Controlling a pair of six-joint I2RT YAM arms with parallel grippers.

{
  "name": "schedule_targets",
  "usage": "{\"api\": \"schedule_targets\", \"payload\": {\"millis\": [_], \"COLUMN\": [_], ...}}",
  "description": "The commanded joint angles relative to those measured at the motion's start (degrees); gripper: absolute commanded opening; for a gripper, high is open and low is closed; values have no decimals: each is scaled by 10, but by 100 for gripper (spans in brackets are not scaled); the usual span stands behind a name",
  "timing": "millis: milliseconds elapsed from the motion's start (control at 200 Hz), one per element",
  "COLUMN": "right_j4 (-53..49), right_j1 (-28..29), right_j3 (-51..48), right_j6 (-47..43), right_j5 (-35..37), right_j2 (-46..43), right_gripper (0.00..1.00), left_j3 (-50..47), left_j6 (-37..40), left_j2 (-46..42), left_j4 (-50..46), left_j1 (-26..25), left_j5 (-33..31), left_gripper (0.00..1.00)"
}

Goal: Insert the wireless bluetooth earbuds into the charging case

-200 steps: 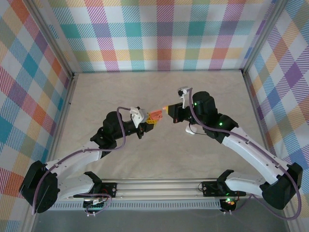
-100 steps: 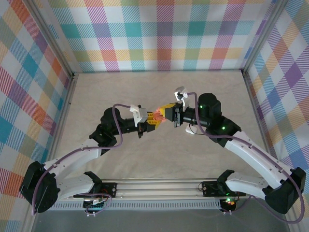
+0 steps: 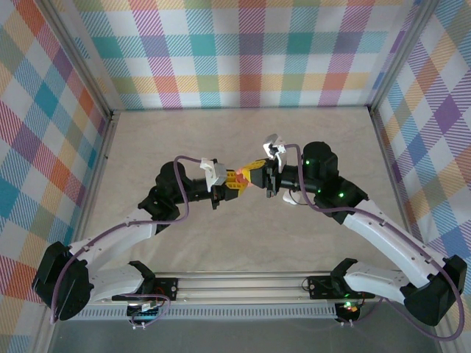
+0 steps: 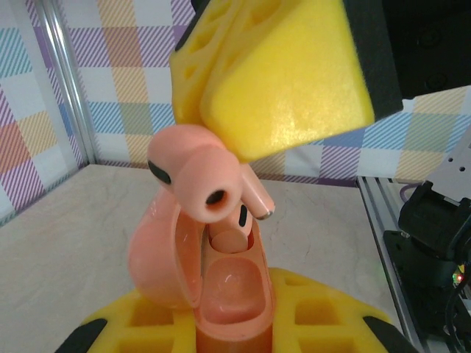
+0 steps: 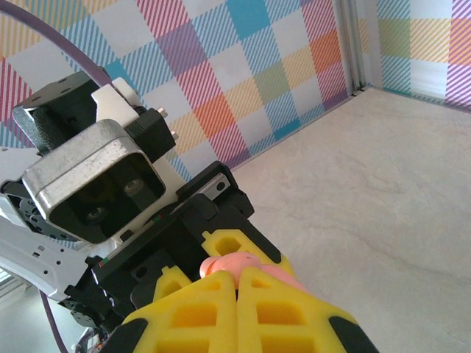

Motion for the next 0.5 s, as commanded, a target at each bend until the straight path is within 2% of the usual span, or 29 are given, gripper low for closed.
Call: {"api": "schedule_targets", "payload": {"millis": [0,145,345,495], "right_j4": [12,14,12,-4], "right_j1": [5,5,5,5], "right_j3": [4,0,-3,12], "right_j6": [-16,-11,-4,0], "right_j5": [7,27,91,78], "right_j2": [-1,-11,-45,-34], "right_gripper": [0,0,0,0], "left_j3": [18,8,-22,-36], "left_j6": [1,13,61,94], "left_j2": [-4,-9,-44,-68], "left_j4": [3,6,-7,-16], "left_j1": [3,3,1,1], "left_j5": [-3,-15,-82,-118], "left_gripper": [0,0,0,0]}}
